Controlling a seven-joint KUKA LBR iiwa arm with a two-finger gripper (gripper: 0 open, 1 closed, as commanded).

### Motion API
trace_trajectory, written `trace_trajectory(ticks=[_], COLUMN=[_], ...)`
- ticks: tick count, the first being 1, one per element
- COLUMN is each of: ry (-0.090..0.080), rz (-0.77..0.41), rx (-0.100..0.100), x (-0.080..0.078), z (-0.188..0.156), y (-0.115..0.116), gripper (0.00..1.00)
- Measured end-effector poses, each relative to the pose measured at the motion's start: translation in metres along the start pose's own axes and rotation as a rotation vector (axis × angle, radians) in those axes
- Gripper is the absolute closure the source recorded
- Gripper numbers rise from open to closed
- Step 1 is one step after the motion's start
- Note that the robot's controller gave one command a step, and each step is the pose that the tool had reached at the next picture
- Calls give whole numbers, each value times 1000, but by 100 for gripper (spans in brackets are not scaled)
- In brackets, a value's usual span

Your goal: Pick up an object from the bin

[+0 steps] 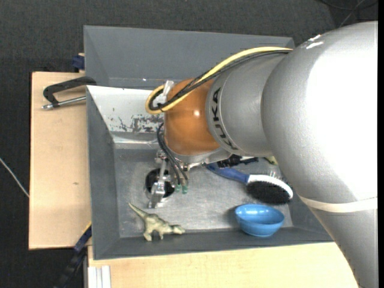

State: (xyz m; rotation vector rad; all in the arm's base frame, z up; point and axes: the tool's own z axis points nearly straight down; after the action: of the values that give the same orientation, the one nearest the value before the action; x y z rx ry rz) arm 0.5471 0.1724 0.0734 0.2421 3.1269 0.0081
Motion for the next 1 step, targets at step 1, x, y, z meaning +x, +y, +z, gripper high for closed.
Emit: trace_trajectory(ticks=[1], ry=[-4], rz=[3], rx=[0], x=[-2], z=[-2], y=[-2], gripper=[100])
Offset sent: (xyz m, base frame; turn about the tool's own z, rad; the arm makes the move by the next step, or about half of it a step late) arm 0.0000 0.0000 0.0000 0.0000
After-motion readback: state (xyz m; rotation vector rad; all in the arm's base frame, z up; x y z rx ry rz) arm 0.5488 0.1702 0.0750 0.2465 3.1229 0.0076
